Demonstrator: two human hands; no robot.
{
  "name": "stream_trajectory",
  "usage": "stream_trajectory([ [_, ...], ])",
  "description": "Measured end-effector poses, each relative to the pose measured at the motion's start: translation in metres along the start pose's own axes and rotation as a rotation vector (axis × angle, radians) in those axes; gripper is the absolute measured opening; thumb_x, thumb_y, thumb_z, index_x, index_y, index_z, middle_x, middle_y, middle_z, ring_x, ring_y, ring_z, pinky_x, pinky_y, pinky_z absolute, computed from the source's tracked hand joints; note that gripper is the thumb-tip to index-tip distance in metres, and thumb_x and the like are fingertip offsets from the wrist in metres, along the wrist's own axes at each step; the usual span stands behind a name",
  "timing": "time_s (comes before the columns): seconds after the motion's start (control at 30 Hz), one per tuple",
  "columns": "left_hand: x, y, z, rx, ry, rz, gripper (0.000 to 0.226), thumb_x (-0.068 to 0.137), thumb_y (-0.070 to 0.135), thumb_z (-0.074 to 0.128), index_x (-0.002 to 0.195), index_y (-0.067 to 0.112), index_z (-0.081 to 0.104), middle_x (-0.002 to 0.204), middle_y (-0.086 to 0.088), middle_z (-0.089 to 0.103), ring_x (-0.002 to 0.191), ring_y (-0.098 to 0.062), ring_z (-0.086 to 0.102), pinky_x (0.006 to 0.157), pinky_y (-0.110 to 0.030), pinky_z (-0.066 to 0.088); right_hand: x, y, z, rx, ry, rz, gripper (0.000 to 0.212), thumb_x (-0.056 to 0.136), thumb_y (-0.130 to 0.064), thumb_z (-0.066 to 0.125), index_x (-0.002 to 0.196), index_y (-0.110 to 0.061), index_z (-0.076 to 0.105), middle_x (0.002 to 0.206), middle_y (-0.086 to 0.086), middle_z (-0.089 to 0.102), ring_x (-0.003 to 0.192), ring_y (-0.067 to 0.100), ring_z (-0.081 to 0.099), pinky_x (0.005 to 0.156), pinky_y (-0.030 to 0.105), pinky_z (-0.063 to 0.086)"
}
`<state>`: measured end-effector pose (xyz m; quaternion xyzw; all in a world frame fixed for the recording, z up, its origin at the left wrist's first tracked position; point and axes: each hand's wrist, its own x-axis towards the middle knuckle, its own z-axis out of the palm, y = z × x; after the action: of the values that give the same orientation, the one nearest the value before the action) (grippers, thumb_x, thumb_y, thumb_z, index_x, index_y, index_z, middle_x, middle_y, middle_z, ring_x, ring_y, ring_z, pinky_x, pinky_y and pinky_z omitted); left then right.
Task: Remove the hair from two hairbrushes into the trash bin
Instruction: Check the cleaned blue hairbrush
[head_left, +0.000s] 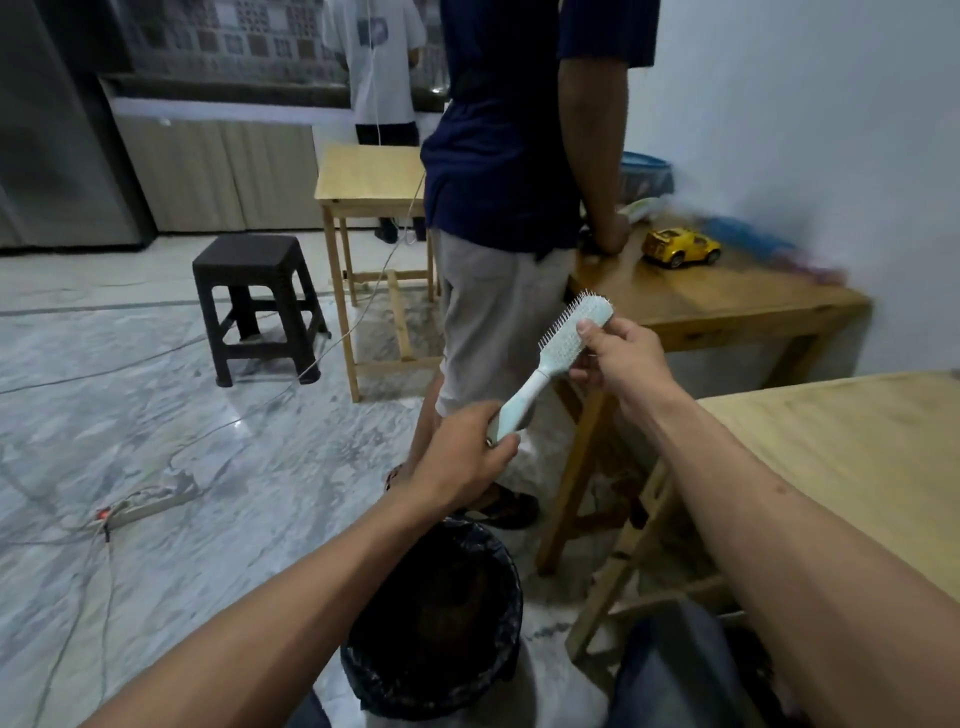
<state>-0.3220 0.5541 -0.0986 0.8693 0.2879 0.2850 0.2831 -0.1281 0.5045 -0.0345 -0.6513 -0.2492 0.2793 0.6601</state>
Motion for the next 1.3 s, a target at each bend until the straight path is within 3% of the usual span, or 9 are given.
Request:
stream_trajectory([
  [0.13, 0.019, 0.041, 0.014, 0.020, -0.026, 0.123, 0.036, 0.089, 0.030, 0.065, 0.121, 0.016, 0.065, 0.098, 0.003, 0.062, 0.084, -0.009, 0.056, 0.061, -0.010, 0.034, -0.013, -0.033, -0.053, -0.012, 0.080, -0.025, 0.031, 0.102, -0.016, 0.063, 0.130, -0.002, 0.060, 0.115, 0.017, 0.073, 0.099, 0.030, 0.075, 0.053, 0.025, 0.062],
  [0.37, 0.033, 0.118, 0.052, 0.007, -0.136, 0.313, 0.046, 0.088, 0.043, 0.063, 0.127, 0.019, 0.062, 0.099, 0.009, 0.054, 0.083, -0.006, 0.054, 0.065, -0.016, 0.043, -0.043, -0.067, -0.152, -0.084, 0.261, -0.042, 0.036, 0.101, -0.020, 0.066, 0.132, -0.003, 0.061, 0.112, 0.015, 0.076, 0.088, 0.023, 0.076, 0.055, 0.024, 0.059],
  [0.5, 0.029, 0.171, 0.079, -0.003, -0.162, 0.396, 0.051, 0.089, 0.045, 0.063, 0.132, 0.018, 0.060, 0.101, 0.006, 0.053, 0.085, -0.010, 0.054, 0.070, -0.025, 0.050, -0.071, -0.082, -0.207, -0.119, 0.403, -0.047, 0.029, 0.100, -0.017, 0.065, 0.125, -0.002, 0.065, 0.111, 0.018, 0.076, 0.078, 0.023, 0.075, 0.054, 0.026, 0.059],
  [0.67, 0.019, 0.233, 0.116, -0.017, -0.217, 0.487, 0.044, 0.089, 0.044, 0.061, 0.125, 0.018, 0.063, 0.096, 0.006, 0.048, 0.082, -0.013, 0.052, 0.064, -0.023, 0.036, -0.112, -0.095, -0.273, -0.182, 0.544, -0.017, 0.028, 0.091, -0.019, 0.075, 0.111, 0.000, 0.070, 0.108, 0.017, 0.076, 0.072, 0.023, 0.072, 0.064, 0.029, 0.064],
  [0.77, 0.008, 0.272, 0.146, -0.012, -0.287, 0.547, 0.035, 0.090, 0.045, 0.058, 0.113, 0.019, 0.065, 0.092, 0.004, 0.048, 0.075, -0.016, 0.051, 0.056, -0.024, 0.031, -0.142, -0.097, -0.316, -0.221, 0.626, 0.004, 0.026, 0.087, -0.016, 0.081, 0.092, -0.011, 0.056, 0.099, 0.013, 0.071, 0.080, 0.027, 0.071, 0.082, 0.040, 0.064],
  [0.83, 0.000, 0.295, 0.166, -0.012, -0.337, 0.597, 0.033, 0.090, 0.045, 0.058, 0.106, 0.017, 0.063, 0.090, 0.003, 0.047, 0.073, -0.020, 0.052, 0.058, -0.030, 0.036, -0.159, -0.096, -0.342, -0.240, 0.693, 0.022, 0.035, 0.087, -0.012, 0.081, 0.095, -0.017, 0.048, 0.094, 0.009, 0.066, 0.084, 0.029, 0.070, 0.088, 0.044, 0.063],
  [1.0, -0.019, 0.343, 0.216, -0.039, -0.481, 0.706, 0.038, 0.091, 0.043, 0.061, 0.115, 0.013, 0.061, 0.099, -0.004, 0.054, 0.082, -0.026, 0.057, 0.072, -0.040, 0.051, -0.188, -0.084, -0.411, -0.357, 0.856, 0.125, 0.022, 0.084, -0.013, 0.079, 0.090, -0.007, 0.059, 0.096, 0.020, 0.072, 0.069, 0.029, 0.069, 0.082, 0.046, 0.064],
  [1.2, -0.039, 0.385, 0.258, -0.066, -0.603, 0.762, 0.031, 0.092, 0.033, 0.062, 0.108, 0.006, 0.063, 0.108, -0.013, 0.057, 0.092, -0.032, 0.058, 0.072, -0.037, 0.046, -0.206, -0.066, -0.469, -0.441, 0.968, 0.247, 0.021, 0.082, -0.016, 0.077, 0.090, -0.005, 0.062, 0.087, 0.024, 0.073, 0.057, 0.029, 0.066, 0.072, 0.042, 0.060],
  [1.3, -0.045, 0.397, 0.276, -0.036, -0.627, 0.769, 0.030, 0.094, 0.030, 0.060, 0.110, 0.005, 0.063, 0.110, -0.013, 0.058, 0.094, -0.033, 0.059, 0.070, -0.035, 0.041, -0.204, -0.053, -0.489, -0.475, 0.987, 0.293, 0.023, 0.081, -0.018, 0.076, 0.088, -0.010, 0.055, 0.088, 0.019, 0.074, 0.068, 0.035, 0.073, 0.083, 0.047, 0.062],
])
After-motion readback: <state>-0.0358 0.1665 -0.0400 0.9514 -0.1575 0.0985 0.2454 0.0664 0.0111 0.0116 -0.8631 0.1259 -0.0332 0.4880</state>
